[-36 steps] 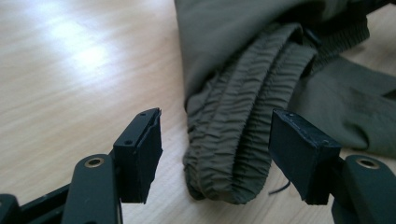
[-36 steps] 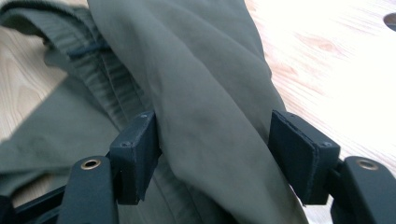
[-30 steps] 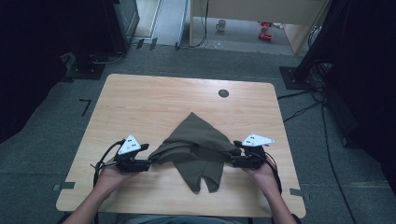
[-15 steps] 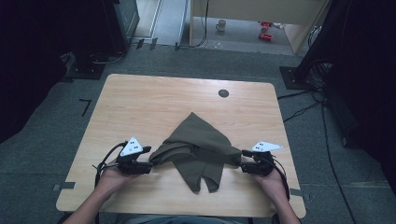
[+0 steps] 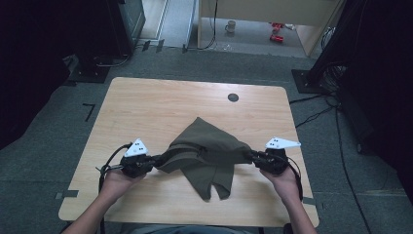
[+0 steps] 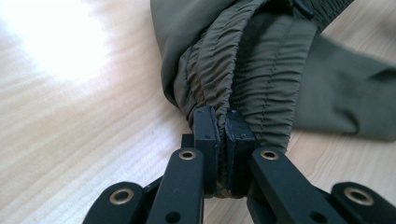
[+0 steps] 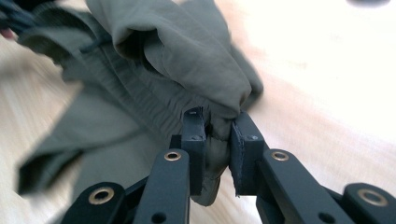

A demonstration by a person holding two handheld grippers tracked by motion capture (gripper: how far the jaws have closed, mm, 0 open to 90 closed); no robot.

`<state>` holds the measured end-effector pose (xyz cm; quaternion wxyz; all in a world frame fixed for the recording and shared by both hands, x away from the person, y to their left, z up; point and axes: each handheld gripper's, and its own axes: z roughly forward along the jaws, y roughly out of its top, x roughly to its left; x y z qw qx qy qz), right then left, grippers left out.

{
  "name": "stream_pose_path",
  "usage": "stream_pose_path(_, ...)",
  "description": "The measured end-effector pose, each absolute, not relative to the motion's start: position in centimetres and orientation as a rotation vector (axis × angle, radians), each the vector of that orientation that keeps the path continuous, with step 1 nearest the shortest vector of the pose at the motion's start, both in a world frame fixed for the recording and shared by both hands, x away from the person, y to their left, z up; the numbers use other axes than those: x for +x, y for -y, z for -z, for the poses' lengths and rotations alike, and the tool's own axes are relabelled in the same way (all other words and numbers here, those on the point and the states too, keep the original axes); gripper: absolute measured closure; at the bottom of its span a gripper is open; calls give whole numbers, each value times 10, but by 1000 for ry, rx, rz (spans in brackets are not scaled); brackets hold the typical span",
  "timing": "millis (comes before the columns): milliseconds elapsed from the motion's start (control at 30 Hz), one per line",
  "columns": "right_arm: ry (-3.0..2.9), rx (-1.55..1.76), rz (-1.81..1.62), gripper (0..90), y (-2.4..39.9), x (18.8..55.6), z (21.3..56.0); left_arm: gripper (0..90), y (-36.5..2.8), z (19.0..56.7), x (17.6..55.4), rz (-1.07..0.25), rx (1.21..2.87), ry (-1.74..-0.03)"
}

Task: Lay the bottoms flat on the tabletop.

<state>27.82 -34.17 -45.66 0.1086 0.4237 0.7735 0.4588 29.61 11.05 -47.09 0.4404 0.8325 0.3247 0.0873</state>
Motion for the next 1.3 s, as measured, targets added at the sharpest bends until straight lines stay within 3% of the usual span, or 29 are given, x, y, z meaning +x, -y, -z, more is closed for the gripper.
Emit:
stream_pose_path(300,-2237,1254,-1461,782,330,300,417,863,-118,469,303,-224,2046,-858)
stream_pose_path(533,-2272,1250,-1399,784,298,324,418,585,-128,467,306,-279,1962,-893)
stream_pose_path(733,-2285,1191,-1396,784,273,329,402,522,-136,470,309,-302,1963,-924)
stream_pose_path(1000,-2303,1165,-1405,787,249,336,380,634,-114,487,323,-224,2030,-916)
stream_pose_path(1300,-2277,1237,-1374,788,274,321,385,729,-85,494,338,-218,2064,-885)
